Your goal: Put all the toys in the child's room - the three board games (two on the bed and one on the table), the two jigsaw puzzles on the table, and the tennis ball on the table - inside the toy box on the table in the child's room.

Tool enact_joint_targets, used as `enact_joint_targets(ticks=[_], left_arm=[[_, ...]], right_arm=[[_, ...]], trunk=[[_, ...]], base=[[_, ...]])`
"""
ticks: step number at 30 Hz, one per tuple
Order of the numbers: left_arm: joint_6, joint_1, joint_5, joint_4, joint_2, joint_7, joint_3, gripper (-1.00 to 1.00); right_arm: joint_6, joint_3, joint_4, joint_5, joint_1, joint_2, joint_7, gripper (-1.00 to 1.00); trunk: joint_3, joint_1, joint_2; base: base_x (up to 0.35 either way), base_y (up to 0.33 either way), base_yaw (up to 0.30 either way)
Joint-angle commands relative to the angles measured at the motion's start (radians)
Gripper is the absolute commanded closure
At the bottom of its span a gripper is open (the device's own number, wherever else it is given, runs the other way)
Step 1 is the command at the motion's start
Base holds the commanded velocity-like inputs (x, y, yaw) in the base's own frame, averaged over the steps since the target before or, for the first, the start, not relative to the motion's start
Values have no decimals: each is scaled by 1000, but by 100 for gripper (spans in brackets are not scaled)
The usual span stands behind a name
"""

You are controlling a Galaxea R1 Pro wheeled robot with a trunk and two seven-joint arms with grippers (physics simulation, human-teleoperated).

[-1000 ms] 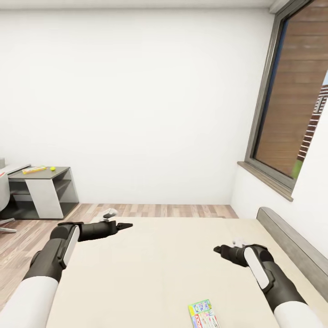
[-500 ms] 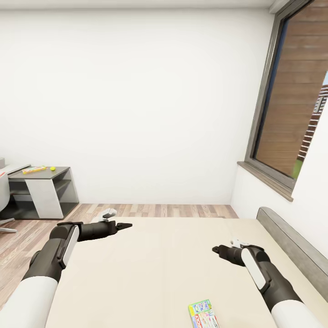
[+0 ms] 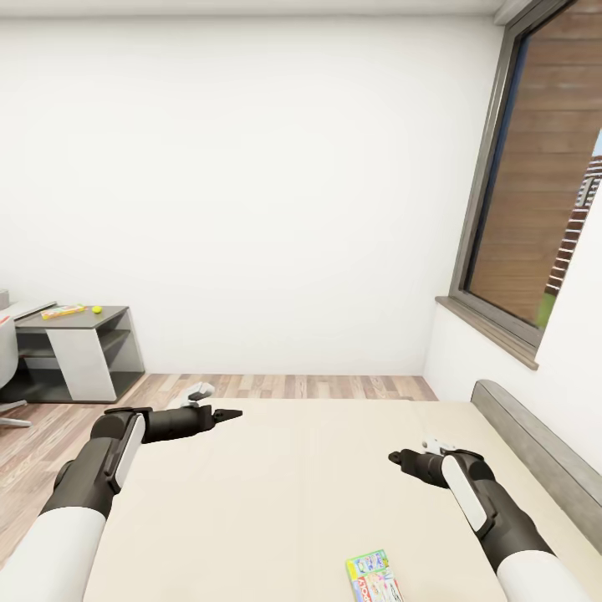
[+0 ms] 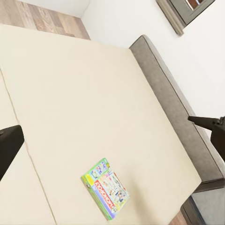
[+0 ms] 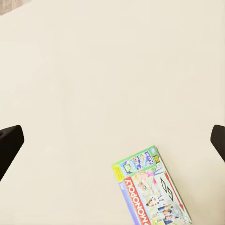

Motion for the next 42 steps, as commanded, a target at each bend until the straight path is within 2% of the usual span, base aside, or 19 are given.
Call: enact_joint_targets(ticks=[1,42], left_arm=[[8,0,1,0,0,-2,1,-100],[10,0,1,2,0,-2,1,-100]], right_arm=[[4,0,-1,-10,0,0,-9,-100],[3,0,0,-10,0,1,-12,-100]], trunk=[[0,0,-1],[0,0,-1]], base=[[0,47,0],[0,66,0]])
